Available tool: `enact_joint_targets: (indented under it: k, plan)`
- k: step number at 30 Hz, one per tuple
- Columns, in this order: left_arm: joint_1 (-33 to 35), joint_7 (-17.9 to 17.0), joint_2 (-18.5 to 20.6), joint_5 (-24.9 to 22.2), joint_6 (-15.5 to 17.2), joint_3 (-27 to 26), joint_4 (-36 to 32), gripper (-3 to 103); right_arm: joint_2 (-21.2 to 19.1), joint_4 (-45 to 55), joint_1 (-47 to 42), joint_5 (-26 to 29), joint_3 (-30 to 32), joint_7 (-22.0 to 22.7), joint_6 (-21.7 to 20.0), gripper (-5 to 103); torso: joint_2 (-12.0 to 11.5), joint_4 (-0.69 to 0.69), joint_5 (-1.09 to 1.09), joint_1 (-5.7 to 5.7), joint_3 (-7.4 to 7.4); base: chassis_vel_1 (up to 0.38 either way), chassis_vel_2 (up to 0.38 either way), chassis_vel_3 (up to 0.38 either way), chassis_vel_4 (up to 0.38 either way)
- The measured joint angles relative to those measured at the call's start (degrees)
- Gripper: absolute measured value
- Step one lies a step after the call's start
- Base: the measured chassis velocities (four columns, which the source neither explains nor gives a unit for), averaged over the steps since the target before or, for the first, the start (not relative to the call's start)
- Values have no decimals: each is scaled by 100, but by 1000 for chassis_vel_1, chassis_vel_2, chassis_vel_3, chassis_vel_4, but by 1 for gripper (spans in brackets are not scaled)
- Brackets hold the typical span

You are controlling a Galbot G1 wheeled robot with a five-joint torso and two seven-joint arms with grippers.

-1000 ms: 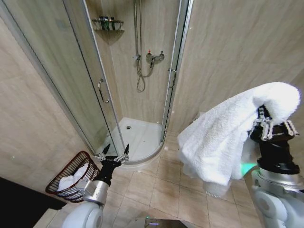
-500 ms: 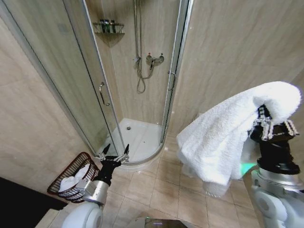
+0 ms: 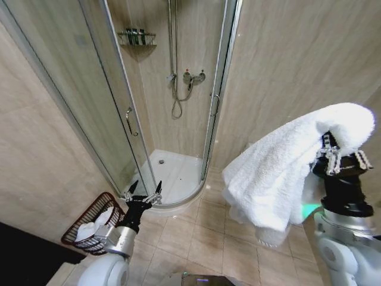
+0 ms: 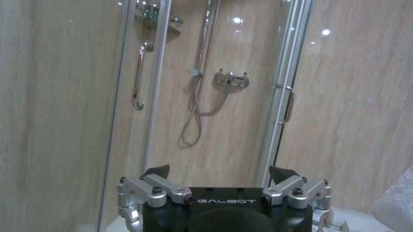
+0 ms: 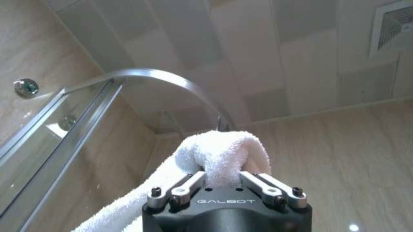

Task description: Discard the used towel into the hamper.

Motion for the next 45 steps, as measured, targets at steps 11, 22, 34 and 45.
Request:
enact_joint_targets:
  k: [11, 22, 34, 45]
  plan:
    - [0, 0, 0, 0, 0, 0, 0, 100, -2, -50, 21, -5, 21, -41, 25, 9, -24, 0, 0, -10, -12, 0, 0, 0, 0]
    - [0, 0, 0, 0, 0, 0, 0, 100, 92, -98, -39, -52, -55, -43, 107, 9, -56, 0, 0, -26, -30, 0, 0, 0, 0]
    - [0, 0, 0, 0, 0, 0, 0, 100, 110, -109, -62, -59, -65, -98, 213, 9, -73, 0, 0, -34, -39, 0, 0, 0, 0]
    - [0, 0, -1, 0, 0, 0, 0, 100, 126, -75, -110, -69, -35, -143, 225, 9, -84, 0, 0, -38, -44, 0, 0, 0, 0]
